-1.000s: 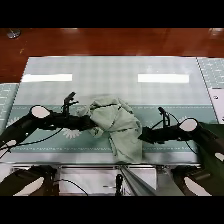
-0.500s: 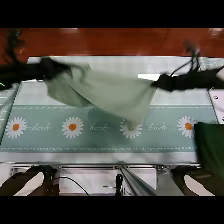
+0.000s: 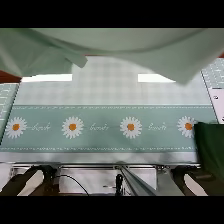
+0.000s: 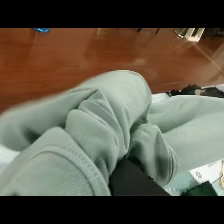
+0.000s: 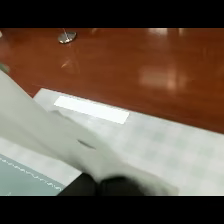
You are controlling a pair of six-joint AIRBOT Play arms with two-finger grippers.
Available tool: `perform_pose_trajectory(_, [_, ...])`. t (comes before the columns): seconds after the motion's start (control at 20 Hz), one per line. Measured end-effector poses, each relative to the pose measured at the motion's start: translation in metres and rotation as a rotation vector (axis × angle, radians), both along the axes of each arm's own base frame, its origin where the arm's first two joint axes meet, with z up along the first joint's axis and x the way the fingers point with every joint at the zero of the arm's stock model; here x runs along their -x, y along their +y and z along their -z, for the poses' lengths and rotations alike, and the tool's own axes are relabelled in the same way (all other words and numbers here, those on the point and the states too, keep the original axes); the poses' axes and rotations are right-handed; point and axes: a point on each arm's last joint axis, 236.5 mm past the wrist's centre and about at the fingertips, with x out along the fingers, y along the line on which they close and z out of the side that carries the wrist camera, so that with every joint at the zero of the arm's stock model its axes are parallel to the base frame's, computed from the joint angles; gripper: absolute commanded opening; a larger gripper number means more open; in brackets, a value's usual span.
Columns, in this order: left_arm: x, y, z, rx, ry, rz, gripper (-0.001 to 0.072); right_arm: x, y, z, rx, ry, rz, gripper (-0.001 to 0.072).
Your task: Fold the shirts.
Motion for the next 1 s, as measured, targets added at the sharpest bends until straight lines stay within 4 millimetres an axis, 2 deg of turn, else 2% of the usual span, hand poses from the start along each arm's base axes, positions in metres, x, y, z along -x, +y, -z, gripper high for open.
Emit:
perform_pose_trajectory(0.1, [0.031,-0.016,-0.002,-0.042,-0.003,0.056,0.0024,0.030,0.001,-0.006,0.023,-0.019,-0.022,0.0021])
perform_pose_trajectory(0.2, [0.059,-0.030,0.008,-0.093,0.025,0.107,0.0024,0.054,0.002,0.000,0.054,0.003,-0.044,0.0022])
perform_pose_trajectory(0.3, [0.078,-0.031,0.035,-0.159,0.102,0.105,0.0024,0.073,0.002,0.013,0.080,0.054,-0.061,0.0021])
perform_pose_trajectory(0.4, [0.088,-0.023,0.069,-0.222,0.193,0.066,0.0024,0.086,0.002,0.031,0.098,0.116,-0.072,0.0021])
perform_pose_trajectory(0.55, [0.096,-0.008,0.128,-0.294,0.346,0.016,0.0024,0.090,0.001,0.071,0.103,0.243,-0.076,0.0021])
perform_pose_trajectory(0.65, [0.090,-0.001,0.168,-0.308,0.450,-0.005,0.0024,0.080,0.001,0.110,0.091,0.347,-0.070,0.0021])
perform_pose_trajectory(0.75, [0.073,0.004,0.209,-0.303,0.539,-0.034,0.0024,0.059,0.001,0.153,0.062,0.444,-0.052,0.0022])
perform_pose_trajectory(0.85, [0.048,0.008,0.250,-0.283,0.607,-0.073,0.0024,0.027,0.002,0.200,0.020,0.517,-0.019,0.0021])
perform_pose_trajectory(1.0, [0.004,0.010,0.307,-0.254,0.677,-0.128,0.0025,-0.033,-0.003,0.265,-0.044,0.587,0.073,0.0021])
